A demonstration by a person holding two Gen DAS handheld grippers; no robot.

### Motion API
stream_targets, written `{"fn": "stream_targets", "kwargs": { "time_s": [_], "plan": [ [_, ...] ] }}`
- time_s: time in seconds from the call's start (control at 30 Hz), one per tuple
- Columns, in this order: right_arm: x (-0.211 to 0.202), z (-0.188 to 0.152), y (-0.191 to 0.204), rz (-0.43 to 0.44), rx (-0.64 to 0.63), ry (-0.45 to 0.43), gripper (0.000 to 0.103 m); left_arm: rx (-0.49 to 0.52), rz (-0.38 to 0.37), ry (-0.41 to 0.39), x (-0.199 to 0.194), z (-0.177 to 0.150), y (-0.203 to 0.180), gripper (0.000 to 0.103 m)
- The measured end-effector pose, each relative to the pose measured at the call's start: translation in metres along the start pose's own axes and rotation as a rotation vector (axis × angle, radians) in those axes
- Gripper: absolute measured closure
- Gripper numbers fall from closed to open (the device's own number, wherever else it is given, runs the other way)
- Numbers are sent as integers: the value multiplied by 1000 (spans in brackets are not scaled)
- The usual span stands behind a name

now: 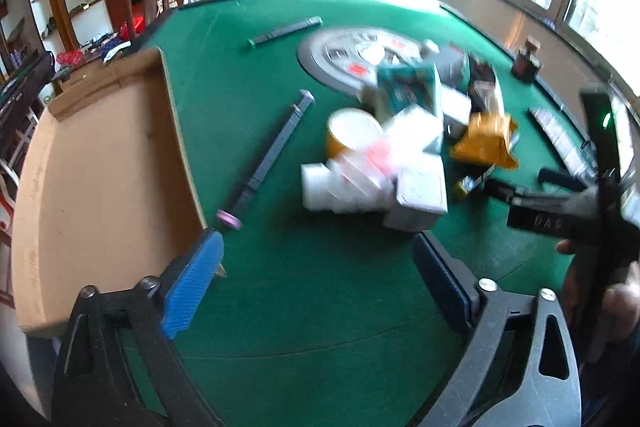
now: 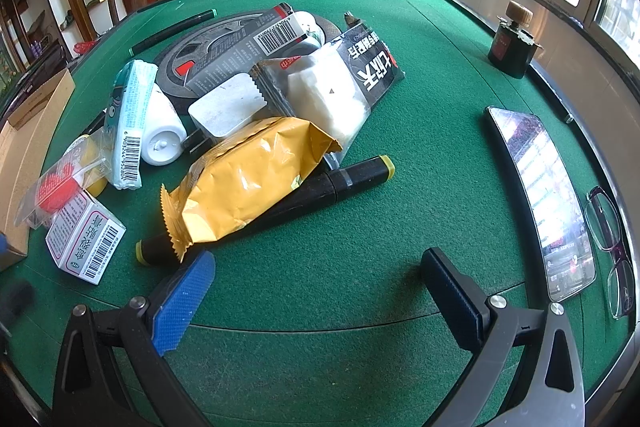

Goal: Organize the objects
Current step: 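Close the left tool on the black marker with the pink cap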

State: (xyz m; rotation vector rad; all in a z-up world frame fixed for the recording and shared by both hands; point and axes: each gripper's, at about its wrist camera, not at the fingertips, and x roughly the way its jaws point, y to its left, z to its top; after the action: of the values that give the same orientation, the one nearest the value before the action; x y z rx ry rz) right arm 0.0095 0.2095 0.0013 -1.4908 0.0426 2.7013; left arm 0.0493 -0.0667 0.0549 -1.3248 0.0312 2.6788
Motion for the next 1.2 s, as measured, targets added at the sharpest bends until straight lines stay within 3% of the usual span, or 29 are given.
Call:
{"fn": "stream_targets", "kwargs": {
  "time_s": [0.03,0.1,0.2,0.33,0.4,0.5,0.83,1.03,1.2],
  "plan": [
    [0,0,0,0,0,0,0,1,21,-16,-5,8,5,24],
    [0,0,0,0,0,0,0,20,54,-23,-8,28,16,36],
    [0,0,0,1,-1,0,0,56,51,22,4,55,21,37],
    [0,1,3,4,-5,0,0,135,41,107,34,72,16,78],
    [0,1,3,3,-4,0,0,150,48,147,52,73,16,78],
    [0,1,3,3,-4,0,0,146,45,187,74,74,19,89],
    [0,1,2,4,-4,0,0,167,32,236,98,70,11,88],
    [0,1,2,4,-4,0,0,120,26,208,98,67,8,88],
    [-1,3,5,31,-15,-3,0,42,44,129,98,61,-1,89]
  ]
}}
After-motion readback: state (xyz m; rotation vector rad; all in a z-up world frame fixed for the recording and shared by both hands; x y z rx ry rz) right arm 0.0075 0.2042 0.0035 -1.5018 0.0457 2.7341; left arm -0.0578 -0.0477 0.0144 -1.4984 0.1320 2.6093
